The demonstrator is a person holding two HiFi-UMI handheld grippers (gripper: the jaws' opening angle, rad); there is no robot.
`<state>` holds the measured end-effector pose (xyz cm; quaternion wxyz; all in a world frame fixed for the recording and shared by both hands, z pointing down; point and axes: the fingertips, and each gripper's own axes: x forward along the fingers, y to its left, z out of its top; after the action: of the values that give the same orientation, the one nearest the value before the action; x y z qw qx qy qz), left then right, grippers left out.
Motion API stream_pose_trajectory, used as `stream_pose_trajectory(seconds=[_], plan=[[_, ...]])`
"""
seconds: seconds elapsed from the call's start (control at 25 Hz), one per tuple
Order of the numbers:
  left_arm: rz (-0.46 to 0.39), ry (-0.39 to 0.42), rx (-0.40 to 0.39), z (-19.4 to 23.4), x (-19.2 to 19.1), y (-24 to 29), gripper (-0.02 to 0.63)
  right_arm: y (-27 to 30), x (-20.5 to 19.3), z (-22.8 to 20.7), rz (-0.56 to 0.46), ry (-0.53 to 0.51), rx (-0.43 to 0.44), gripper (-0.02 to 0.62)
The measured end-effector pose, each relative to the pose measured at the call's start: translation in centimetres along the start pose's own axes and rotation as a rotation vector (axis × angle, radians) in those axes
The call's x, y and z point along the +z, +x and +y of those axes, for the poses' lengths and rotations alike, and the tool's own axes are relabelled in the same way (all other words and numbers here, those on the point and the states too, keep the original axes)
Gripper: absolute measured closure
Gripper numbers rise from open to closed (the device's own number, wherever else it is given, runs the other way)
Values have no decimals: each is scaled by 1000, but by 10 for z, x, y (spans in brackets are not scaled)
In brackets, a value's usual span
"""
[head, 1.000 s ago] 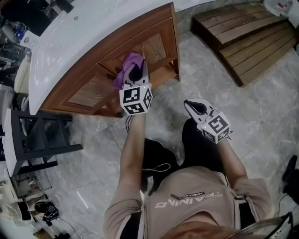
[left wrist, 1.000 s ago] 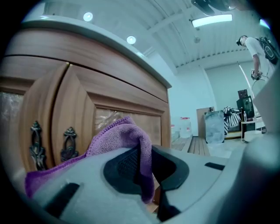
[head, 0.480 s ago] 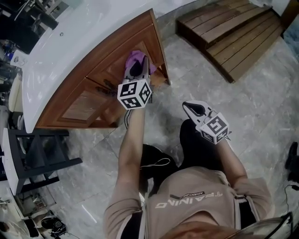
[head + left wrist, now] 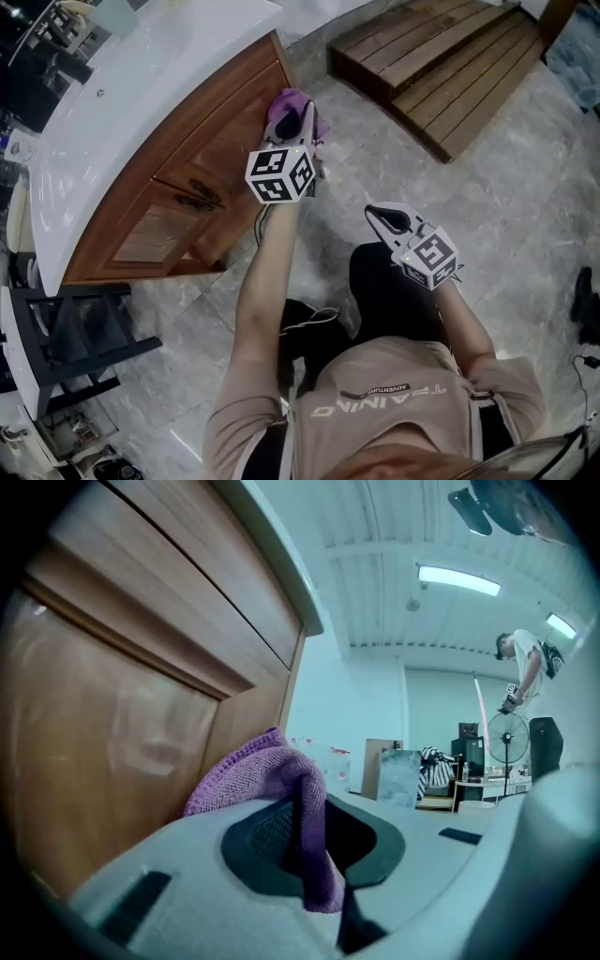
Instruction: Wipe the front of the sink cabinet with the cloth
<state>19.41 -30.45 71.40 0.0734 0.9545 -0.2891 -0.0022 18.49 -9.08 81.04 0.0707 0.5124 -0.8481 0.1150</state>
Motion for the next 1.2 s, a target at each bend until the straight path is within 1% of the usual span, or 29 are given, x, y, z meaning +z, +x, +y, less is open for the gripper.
stream_pose_trajectory(seconds=[0.08,0.24,0.32,0.48,0.6,0.68,0.76,0.92,1.0,1.2], plan=[[21,-5,-46,-11,-1,13,569,-3,0,-5,1,0,-14,583],[95,-37,-212,-40,-11,23,569,-7,-1,-9,5,6,-29,583],[104,-34,-259,-49,-12,19,569,-7,-4,-10,10,12,-27,583],[65,-29,-266,-53,-5,-7,569,-1,-5,-3,13,13,8,583],[19,-31,-249,-57,5,-43,569,3,-6,2,14,11,34,584],[-1,-2,-224,-61,9,-77,569,6,-5,6,7,16,49,583],[-5,29,-181,-58,11,-114,569,12,-5,12,2,18,73,583],[3,13,-87,-40,11,-185,569,24,-6,29,13,12,122,584],[-2,8,-2,-25,11,-222,569,31,-5,39,24,6,159,583],[-35,17,292,24,11,-320,569,56,-1,69,43,-22,279,583]])
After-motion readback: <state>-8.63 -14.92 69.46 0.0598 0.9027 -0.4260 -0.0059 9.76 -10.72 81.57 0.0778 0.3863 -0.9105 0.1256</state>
